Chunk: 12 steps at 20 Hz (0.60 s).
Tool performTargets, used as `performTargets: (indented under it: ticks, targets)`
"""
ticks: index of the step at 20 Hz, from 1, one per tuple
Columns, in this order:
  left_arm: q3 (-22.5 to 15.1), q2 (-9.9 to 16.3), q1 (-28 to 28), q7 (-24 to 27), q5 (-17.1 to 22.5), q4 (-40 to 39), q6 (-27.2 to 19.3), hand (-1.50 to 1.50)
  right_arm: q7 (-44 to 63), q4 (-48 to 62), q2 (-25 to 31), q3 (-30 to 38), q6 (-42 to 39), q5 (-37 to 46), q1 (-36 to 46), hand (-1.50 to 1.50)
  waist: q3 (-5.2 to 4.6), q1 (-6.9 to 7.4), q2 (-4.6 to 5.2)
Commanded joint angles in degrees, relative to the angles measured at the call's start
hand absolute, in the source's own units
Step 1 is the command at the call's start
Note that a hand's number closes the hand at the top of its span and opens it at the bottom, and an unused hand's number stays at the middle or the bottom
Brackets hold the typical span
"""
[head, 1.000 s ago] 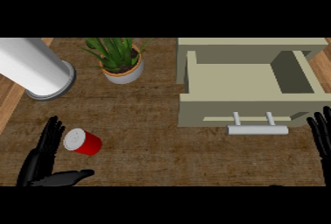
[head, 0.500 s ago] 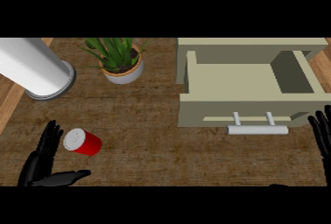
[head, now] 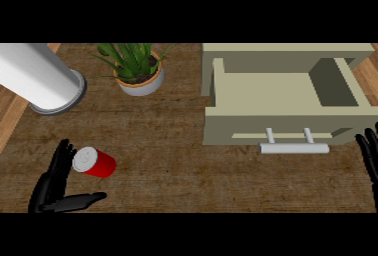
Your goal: Pick up the can, place it into the drawer and close the drawer
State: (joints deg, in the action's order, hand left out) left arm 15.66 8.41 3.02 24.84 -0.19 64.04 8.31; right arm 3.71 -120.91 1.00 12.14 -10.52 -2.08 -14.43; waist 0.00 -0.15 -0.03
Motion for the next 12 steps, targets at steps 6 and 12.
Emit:
performTargets:
  ticks: [6,12]
  targets:
    - [0.24,2.04,-6.43,1.73,0.14,-8.63,-1.19,-1.5,4.67,-1.93,0.19,-0.39,1.15,0.98,3.0,-1.5,-0.01,0.03,0.02]
    - [-0.31,2.22,-7.62,-2.28,2.22,-5.94,-1.3,-1.5,-1.29,1.3,0.53,2.36,-1.51,-0.33,0.11,-1.5,0.01,0.02,-0.01]
